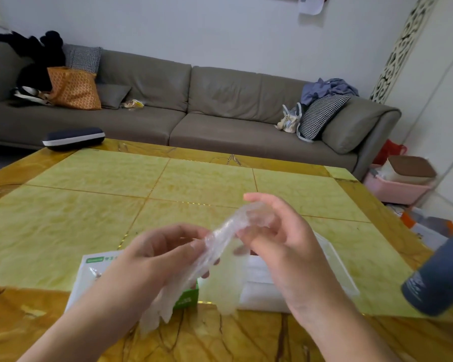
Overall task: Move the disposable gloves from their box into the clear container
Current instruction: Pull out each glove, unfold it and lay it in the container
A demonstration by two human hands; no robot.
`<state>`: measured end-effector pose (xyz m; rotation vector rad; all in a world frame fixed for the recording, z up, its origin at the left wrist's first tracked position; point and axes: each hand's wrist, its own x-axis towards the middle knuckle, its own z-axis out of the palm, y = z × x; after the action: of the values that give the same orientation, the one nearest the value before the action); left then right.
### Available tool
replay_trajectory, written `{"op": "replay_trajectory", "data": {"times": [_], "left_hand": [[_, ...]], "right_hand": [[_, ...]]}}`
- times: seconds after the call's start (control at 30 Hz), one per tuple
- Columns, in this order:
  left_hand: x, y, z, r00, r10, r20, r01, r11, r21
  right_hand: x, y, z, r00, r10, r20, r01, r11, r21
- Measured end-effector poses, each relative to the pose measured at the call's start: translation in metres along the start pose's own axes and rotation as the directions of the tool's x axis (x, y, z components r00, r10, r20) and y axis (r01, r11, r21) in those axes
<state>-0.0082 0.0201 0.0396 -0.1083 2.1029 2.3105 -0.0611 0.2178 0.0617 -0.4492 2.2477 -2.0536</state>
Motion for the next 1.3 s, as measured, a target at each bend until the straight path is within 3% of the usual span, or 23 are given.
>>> {"op": "replay_trajectory", "data": {"times": [0.1, 0.17, 0.23, 0.3, 0.37, 0.4, 0.57, 0.67, 0.77, 0.87, 0.93, 1.03, 1.13, 1.23, 1.3], "left_hand": [[-0.001, 0.001, 0.01, 0.981, -0.147, 0.127, 0.158, 0.984, -0.081], [-0.003, 0.005, 0.014, 0.945, -0.254, 0.207, 0.285, 0.949, -0.137], [-0.005, 0.011, 0.014, 0.928, -0.273, 0.252, 0.319, 0.934, -0.163], [-0.008, 0.012, 0.014, 0.955, -0.219, 0.198, 0.227, 0.974, -0.019], [-0.007, 0.011, 0.015, 0.991, -0.084, 0.106, 0.063, 0.981, 0.185], [-0.005, 0.008, 0.016, 0.998, -0.024, 0.067, 0.009, 0.978, 0.208], [0.005, -0.003, 0.018, 0.976, 0.034, -0.217, -0.034, 0.999, 0.001], [0.006, -0.001, 0.015, 0.966, 0.053, -0.253, -0.075, 0.994, -0.075], [0.006, 0.002, 0.013, 0.952, 0.039, -0.303, -0.088, 0.984, -0.152], [0.006, 0.004, 0.01, 0.938, 0.009, -0.346, -0.076, 0.981, -0.181], [0.005, 0.004, 0.009, 0.962, 0.01, -0.274, -0.046, 0.991, -0.126], [0.004, 0.001, 0.012, 0.981, 0.06, -0.183, -0.043, 0.995, 0.093], [0.006, -0.001, 0.008, 0.95, 0.114, -0.291, -0.118, 0.993, 0.001], [0.005, 0.002, 0.001, 0.921, 0.16, -0.355, -0.174, 0.985, -0.008], [0.003, 0.002, 0.003, 0.912, 0.218, -0.347, -0.229, 0.973, 0.01]], "right_hand": [[0.001, 0.003, -0.003, 0.995, -0.078, -0.058, 0.073, 0.994, -0.079], [0.002, 0.006, -0.004, 0.995, -0.059, -0.086, 0.049, 0.991, -0.122], [0.001, 0.006, -0.006, 0.997, -0.023, -0.077, 0.012, 0.99, -0.14], [0.001, 0.007, -0.006, 0.999, 0.007, -0.052, -0.015, 0.99, -0.143], [0.002, 0.01, -0.006, 0.999, 0.037, -0.03, -0.041, 0.987, -0.157], [0.001, 0.011, -0.007, 0.999, 0.046, -0.014, -0.048, 0.984, -0.17], [0.001, 0.008, -0.012, 0.984, 0.101, 0.146, -0.071, 0.978, -0.198], [0.001, 0.012, -0.013, 0.972, 0.151, 0.181, -0.128, 0.983, -0.132], [0.003, 0.013, -0.012, 0.987, 0.146, 0.071, -0.144, 0.989, -0.039], [0.003, 0.013, -0.013, 0.993, 0.115, -0.01, -0.115, 0.989, -0.089], [0.004, 0.013, -0.013, 0.994, 0.104, -0.022, -0.106, 0.983, -0.151], [0.003, 0.015, -0.009, 0.995, 0.097, 0.016, -0.091, 0.974, -0.208], [0.002, 0.016, -0.009, 0.996, 0.088, 0.033, -0.078, 0.971, -0.225], [0.001, 0.012, -0.008, 0.997, 0.076, -0.002, -0.076, 0.995, -0.061], [-0.001, 0.009, -0.004, 0.988, 0.131, 0.079, -0.137, 0.988, 0.072]]}}
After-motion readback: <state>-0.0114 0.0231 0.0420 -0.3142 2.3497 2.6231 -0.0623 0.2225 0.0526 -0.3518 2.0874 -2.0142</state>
